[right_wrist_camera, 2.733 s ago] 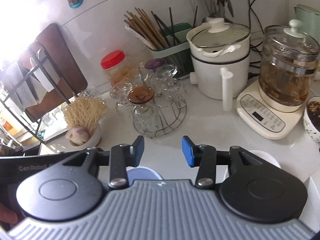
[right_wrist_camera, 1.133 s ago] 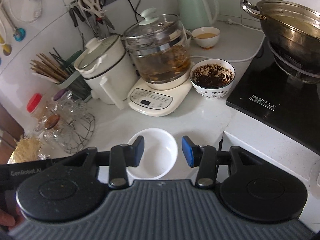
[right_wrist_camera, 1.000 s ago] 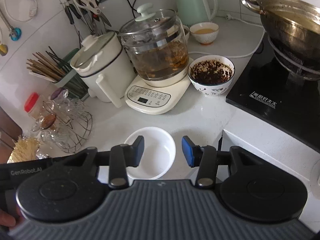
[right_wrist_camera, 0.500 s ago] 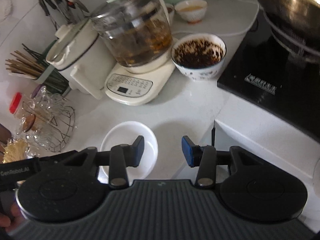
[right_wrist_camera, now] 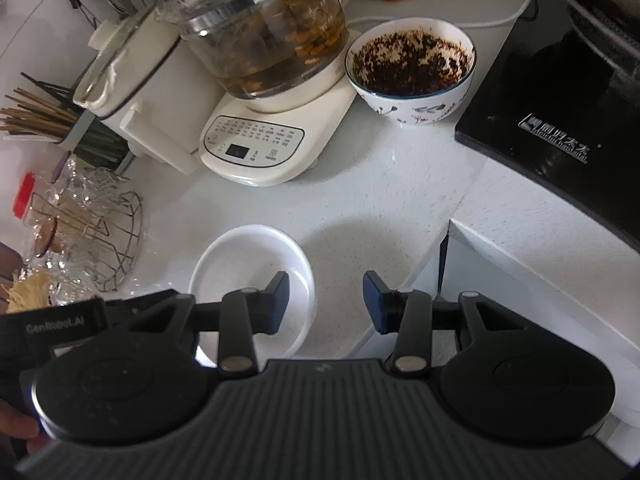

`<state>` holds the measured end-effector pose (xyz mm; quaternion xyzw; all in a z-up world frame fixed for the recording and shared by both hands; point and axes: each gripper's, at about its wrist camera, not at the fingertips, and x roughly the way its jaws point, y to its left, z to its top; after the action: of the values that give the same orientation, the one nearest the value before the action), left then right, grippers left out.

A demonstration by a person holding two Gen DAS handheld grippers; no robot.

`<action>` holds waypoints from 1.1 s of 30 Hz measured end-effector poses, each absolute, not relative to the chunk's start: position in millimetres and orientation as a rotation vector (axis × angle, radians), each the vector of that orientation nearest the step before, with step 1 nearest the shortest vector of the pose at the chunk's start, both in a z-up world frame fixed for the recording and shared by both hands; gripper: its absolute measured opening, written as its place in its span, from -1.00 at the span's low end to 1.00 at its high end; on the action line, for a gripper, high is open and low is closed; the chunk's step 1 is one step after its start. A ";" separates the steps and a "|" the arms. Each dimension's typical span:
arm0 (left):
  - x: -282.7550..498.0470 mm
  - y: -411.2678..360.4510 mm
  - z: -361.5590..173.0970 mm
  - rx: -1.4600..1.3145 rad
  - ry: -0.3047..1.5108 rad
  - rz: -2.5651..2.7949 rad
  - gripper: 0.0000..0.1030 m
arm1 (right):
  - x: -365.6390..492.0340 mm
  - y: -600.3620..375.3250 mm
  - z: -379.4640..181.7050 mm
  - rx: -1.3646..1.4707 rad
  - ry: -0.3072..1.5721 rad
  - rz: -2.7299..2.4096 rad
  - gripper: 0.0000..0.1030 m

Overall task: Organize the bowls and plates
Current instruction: 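Move both open tools toward the white ceramic bowl beside the tea maker, then close both tools on the rim of the white ceramic bowl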

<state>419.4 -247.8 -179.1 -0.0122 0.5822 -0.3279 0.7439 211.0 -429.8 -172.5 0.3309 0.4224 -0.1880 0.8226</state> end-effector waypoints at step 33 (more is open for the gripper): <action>424.3 -256.3 -209.2 0.011 1.353 -0.704 -0.78 | 221.1 -426.3 -195.0 0.768 0.923 -0.272 -0.82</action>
<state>424.3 -256.3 -209.2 0.0052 0.6127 -0.3188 0.7231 221.2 -426.3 -195.0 0.3603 0.4329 -0.1276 0.8164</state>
